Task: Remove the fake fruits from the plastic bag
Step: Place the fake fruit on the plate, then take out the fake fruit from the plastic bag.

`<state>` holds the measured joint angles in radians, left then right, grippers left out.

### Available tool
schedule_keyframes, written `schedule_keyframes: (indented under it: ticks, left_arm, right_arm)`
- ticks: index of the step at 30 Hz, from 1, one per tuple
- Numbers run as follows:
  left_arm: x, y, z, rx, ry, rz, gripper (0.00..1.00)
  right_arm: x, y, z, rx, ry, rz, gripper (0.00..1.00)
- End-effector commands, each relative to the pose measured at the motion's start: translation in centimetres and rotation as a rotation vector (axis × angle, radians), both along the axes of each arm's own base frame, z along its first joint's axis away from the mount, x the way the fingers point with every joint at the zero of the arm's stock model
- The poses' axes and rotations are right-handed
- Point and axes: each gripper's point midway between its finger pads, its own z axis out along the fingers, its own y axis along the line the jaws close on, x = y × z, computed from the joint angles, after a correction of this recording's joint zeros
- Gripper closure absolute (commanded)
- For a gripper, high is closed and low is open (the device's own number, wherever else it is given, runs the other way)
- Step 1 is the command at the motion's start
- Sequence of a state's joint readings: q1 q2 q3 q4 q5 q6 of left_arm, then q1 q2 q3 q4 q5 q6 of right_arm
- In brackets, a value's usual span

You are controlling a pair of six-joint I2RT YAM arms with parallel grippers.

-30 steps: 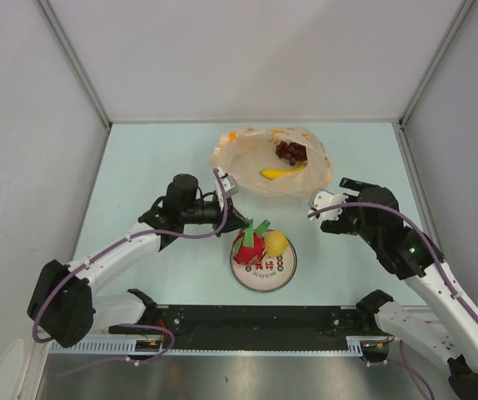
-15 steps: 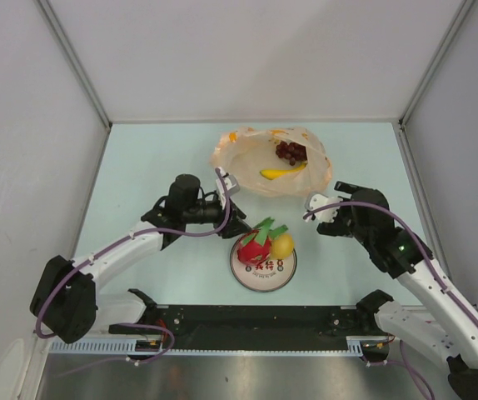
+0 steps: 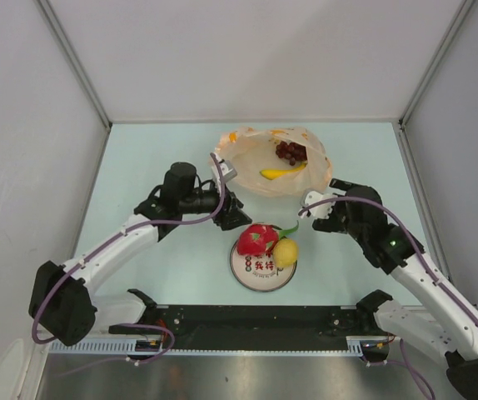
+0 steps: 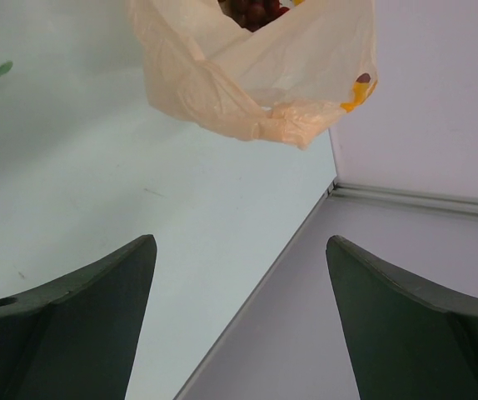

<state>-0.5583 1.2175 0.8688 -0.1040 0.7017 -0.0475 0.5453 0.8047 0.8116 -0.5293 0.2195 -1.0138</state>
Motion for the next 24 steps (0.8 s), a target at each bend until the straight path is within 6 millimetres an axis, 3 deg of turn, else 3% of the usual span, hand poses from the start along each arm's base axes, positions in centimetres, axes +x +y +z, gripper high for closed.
schedule_keyframes:
  ticks: [1,8,9,10,11,12,13,15,18,22,24]
  left_arm:
    - [1.5,0.8,4.0,-0.047,-0.053,0.053,0.29]
    - [5.9,3.0,8.0,-0.039,-0.137,0.186,0.23]
    - [6.8,3.3,7.9,-0.028,-0.131,0.208,0.23]
    - [7.4,4.0,7.9,-0.017,-0.121,0.229,0.23]
    - [8.0,4.2,9.0,-0.02,-0.141,0.245,0.23]
    - [8.6,4.5,9.0,-0.009,-0.141,0.265,0.21]
    - [8.8,4.7,8.8,0.007,-0.13,0.271,0.21]
    - [9.8,4.9,9.3,0.016,-0.159,0.295,0.13]
    - [11.2,5.2,9.9,0.016,-0.204,0.349,0.06]
    - [14.7,7.3,11.1,0.073,-0.258,0.539,0.05]
    - [15.2,7.7,11.1,0.093,-0.252,0.566,0.06]
  right_arm:
    - [2.1,1.1,1.9,0.049,-0.096,-0.002,0.12]
    - [4.8,3.0,3.9,0.195,-0.151,-0.015,0.12]
    - [6.0,2.9,4.0,0.272,-0.144,-0.061,0.13]
    - [6.7,3.3,5.7,0.332,-0.165,-0.059,0.14]
    - [7.3,3.4,6.3,0.38,-0.168,-0.076,0.16]
    - [8.7,3.5,6.2,0.413,-0.156,-0.099,0.19]
    - [9.3,4.3,7.5,0.492,-0.148,-0.099,0.21]
    - [10.6,5.6,6.8,0.539,-0.09,-0.094,0.25]
    - [11.3,8.2,7.7,0.618,-0.069,-0.036,0.29]
    - [11.6,11.0,7.2,0.677,-0.031,0.04,0.34]
    - [11.7,11.9,7.7,0.719,-0.03,0.075,0.37]
